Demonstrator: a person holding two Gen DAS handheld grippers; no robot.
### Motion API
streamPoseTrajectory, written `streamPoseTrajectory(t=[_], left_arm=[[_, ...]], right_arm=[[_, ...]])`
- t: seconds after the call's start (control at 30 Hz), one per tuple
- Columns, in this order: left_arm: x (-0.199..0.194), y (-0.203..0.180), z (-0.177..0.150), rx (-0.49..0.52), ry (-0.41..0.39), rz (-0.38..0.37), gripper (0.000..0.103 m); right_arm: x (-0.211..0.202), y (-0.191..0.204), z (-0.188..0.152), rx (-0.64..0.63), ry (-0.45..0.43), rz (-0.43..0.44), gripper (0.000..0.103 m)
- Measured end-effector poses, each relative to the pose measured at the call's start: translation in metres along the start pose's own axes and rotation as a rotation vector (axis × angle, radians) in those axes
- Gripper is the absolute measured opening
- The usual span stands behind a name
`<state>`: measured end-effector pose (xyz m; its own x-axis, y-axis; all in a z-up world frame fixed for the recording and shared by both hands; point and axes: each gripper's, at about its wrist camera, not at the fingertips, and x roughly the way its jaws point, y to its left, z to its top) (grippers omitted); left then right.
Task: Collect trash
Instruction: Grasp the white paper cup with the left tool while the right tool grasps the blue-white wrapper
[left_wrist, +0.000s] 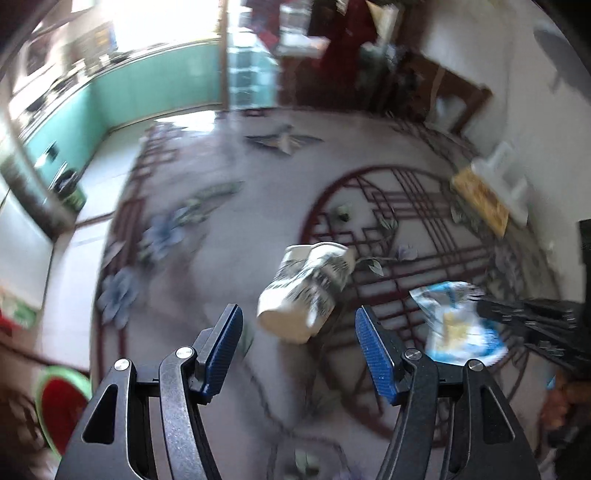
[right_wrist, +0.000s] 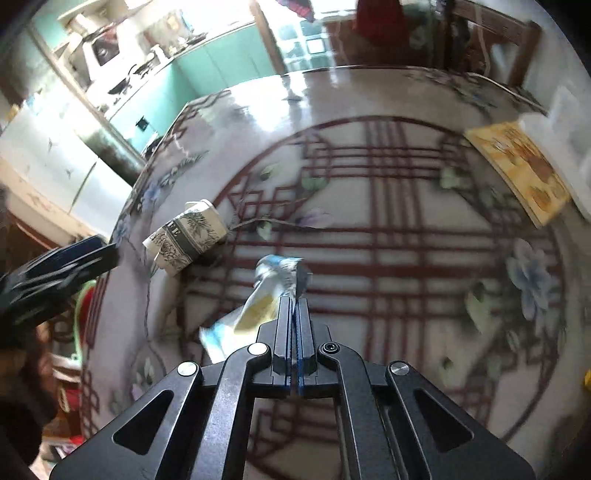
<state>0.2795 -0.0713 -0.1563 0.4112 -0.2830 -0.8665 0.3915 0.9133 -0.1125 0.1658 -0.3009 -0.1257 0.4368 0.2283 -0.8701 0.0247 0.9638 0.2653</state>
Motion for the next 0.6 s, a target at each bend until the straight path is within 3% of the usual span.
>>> streamPoseTrajectory(t=[0.13, 0.37, 0.53, 0.6], left_arm=[[0.036, -0.011, 0.015, 0.07, 0.068, -0.024, 0.063], [0.079, -0.014, 0.019, 0.085, 0.142, -0.001, 0.063], [0.086, -0.01, 0.018, 0.079, 0.135, -0.005, 0.063], [0.085, -0.008, 0.016, 0.073, 0.122, -0.01, 0.057]], right_arm=[[-0.006, -0.008, 0.001, 0.033, -0.01, -0.007, 0.002], [0.001, -0.015, 0.006, 0.051, -0.002, 0.006, 0.002], [0.005, -0.008, 0.009, 0.037, 0.0, 0.016, 0.002], [0.007, -0.004, 0.01, 0.032, 0.0, 0.02, 0.002]])
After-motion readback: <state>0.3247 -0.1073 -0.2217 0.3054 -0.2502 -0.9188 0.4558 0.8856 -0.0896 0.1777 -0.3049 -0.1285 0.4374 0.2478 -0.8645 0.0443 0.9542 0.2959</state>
